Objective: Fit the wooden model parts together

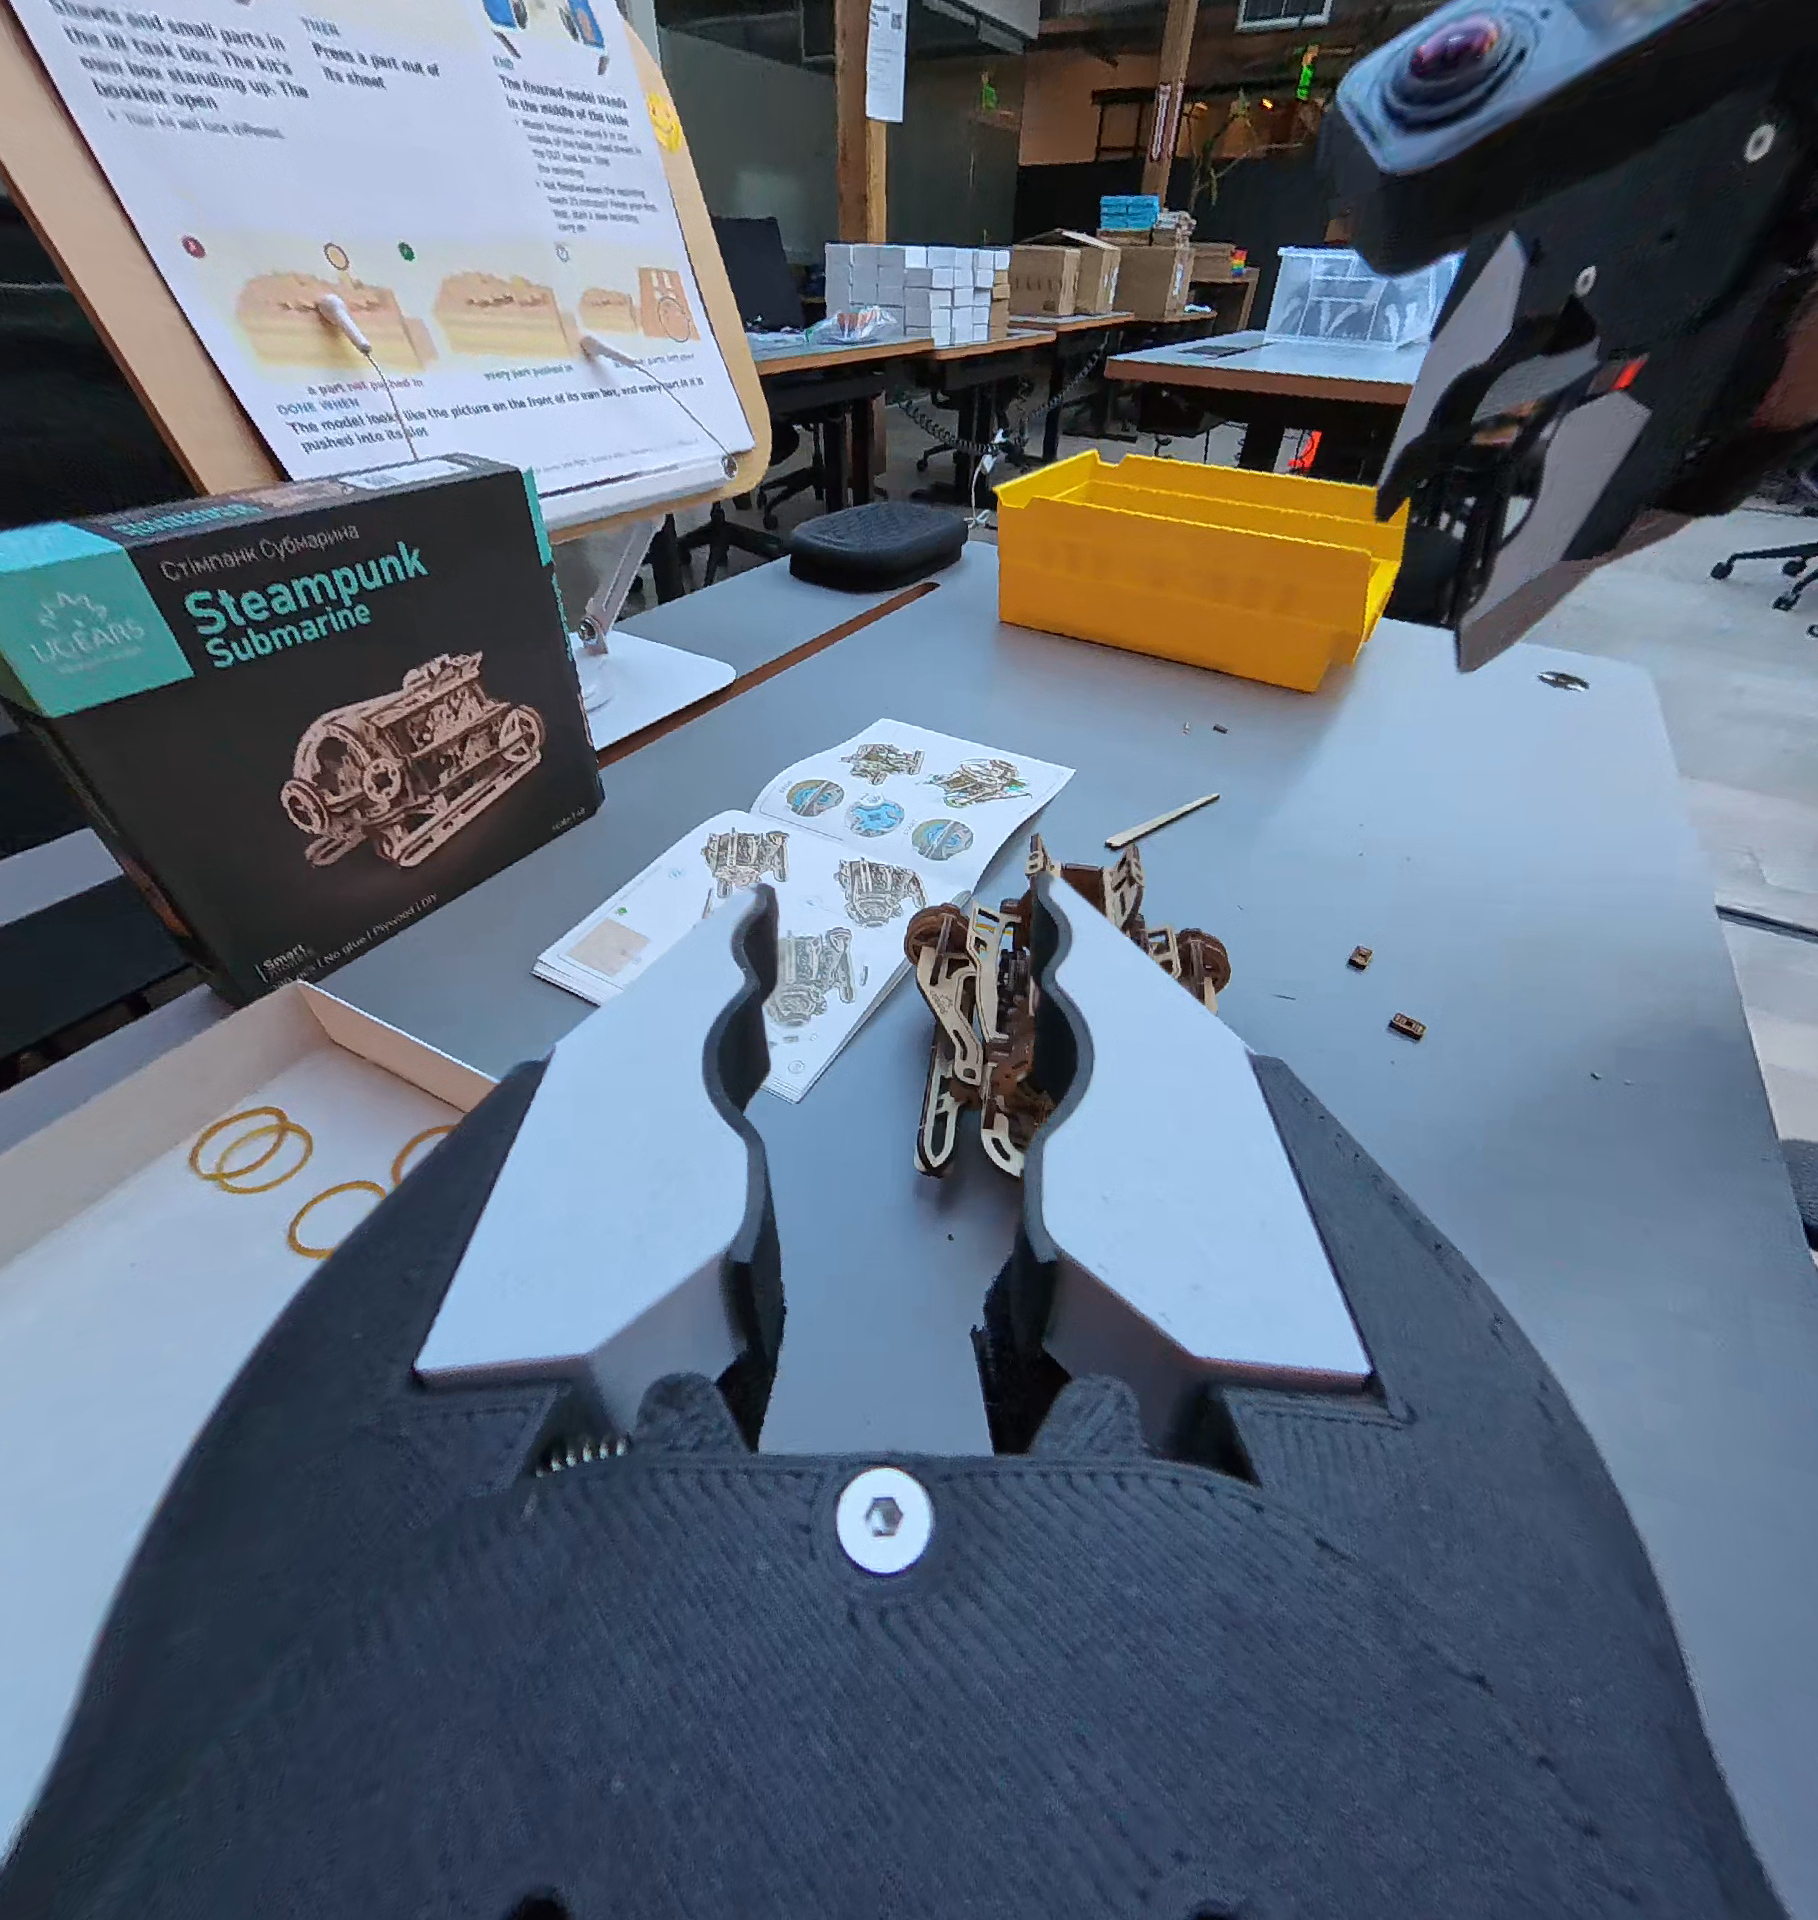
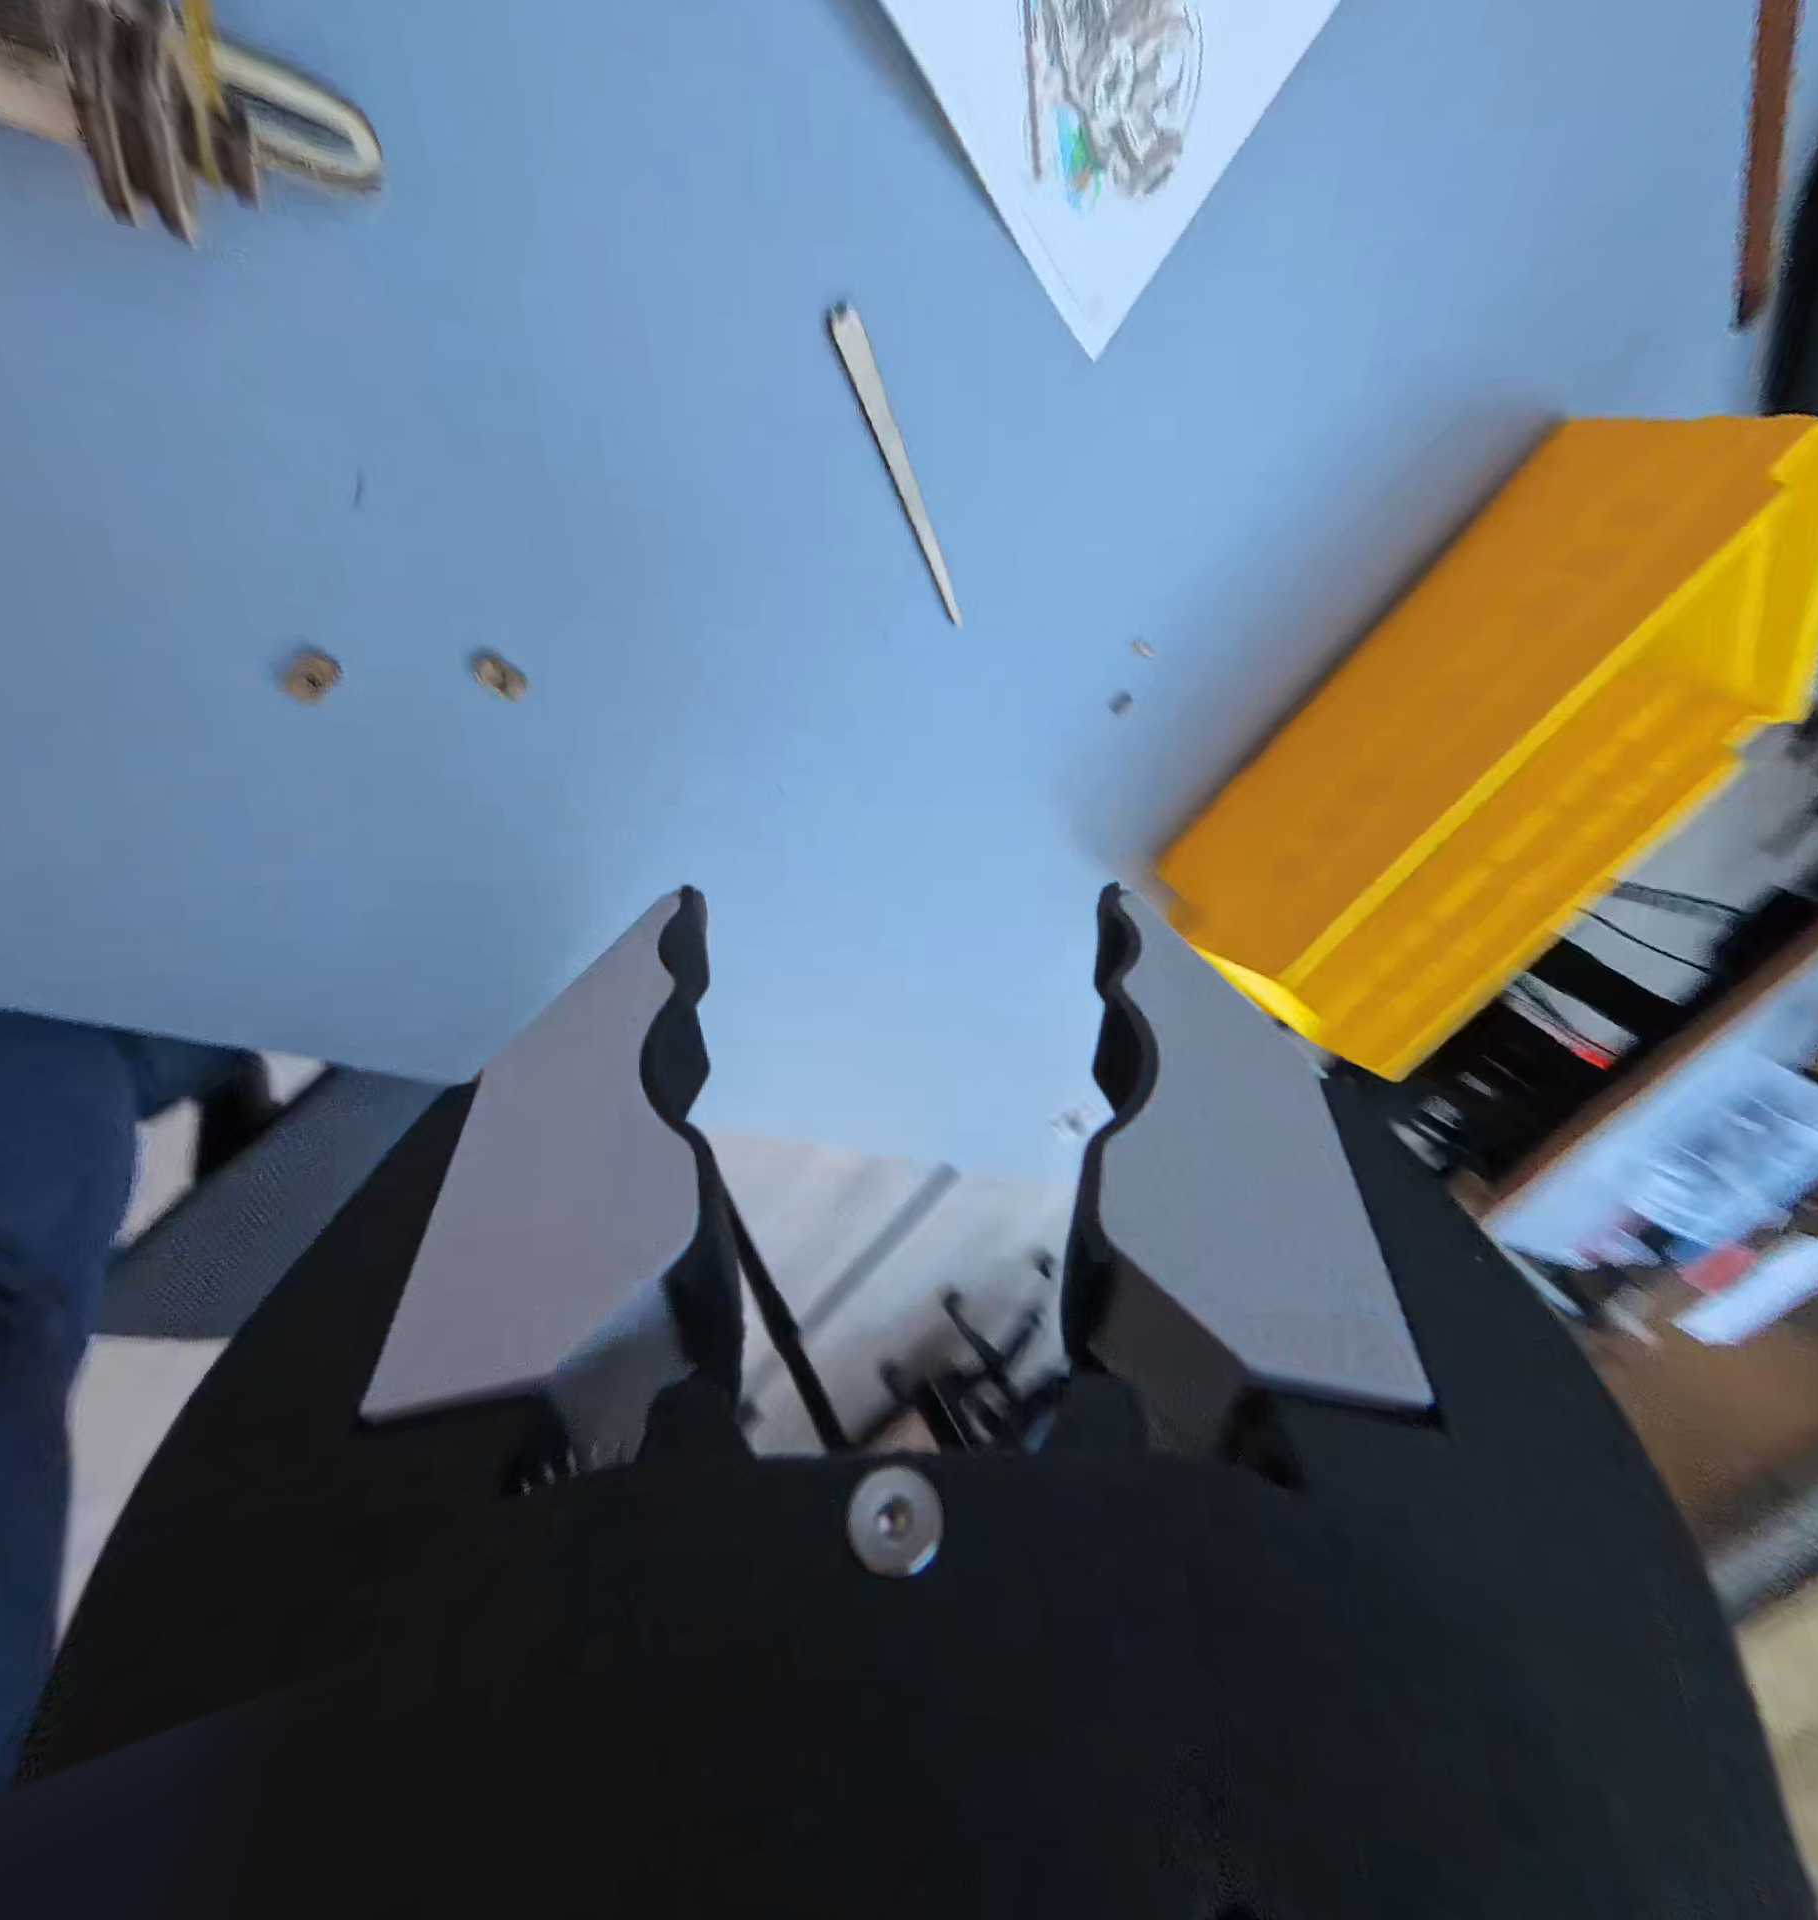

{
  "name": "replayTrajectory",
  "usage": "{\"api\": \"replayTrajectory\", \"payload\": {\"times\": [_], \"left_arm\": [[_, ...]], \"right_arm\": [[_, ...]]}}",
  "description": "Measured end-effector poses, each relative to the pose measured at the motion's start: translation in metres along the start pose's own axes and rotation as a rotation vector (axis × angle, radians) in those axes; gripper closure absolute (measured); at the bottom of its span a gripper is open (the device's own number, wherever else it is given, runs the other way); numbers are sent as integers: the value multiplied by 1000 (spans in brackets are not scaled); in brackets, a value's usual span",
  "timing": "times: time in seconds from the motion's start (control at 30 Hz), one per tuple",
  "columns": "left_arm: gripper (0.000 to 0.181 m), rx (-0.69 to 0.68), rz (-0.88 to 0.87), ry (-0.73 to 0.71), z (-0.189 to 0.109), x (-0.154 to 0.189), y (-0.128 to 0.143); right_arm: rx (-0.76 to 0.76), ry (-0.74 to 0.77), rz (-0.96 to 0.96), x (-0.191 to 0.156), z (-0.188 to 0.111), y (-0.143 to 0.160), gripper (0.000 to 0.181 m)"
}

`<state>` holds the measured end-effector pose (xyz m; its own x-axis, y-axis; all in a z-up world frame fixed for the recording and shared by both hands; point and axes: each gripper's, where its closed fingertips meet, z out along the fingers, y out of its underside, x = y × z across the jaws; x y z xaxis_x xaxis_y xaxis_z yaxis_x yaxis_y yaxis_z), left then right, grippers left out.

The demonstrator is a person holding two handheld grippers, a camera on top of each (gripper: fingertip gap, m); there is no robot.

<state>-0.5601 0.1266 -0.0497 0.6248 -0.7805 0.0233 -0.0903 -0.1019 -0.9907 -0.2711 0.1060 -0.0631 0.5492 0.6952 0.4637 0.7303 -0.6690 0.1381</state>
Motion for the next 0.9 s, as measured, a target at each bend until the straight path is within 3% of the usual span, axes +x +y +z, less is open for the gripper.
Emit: {"api": "replayTrajectory", "payload": {"times": [0.07,0.13,0.27,0.73,0.9], "left_arm": [[134,12,3,-5,-1,-1,-1],[134,17,-17,-14,-2,-5,3],[134,20,-100,-20,-4,-15,18],[134,-93,-96,-21,-4,-23,47],[132,-100,-74,-32,-5,-24,50]], "right_arm": [[-119,111,-117,-2,-22,1,108],[-179,180,-212,-6,-39,-4,122],[-273,275,-274,-1,-53,-11,119],[-414,244,-331,-1,-39,-14,117],[-386,253,-317,1,-34,-22,117]]}}
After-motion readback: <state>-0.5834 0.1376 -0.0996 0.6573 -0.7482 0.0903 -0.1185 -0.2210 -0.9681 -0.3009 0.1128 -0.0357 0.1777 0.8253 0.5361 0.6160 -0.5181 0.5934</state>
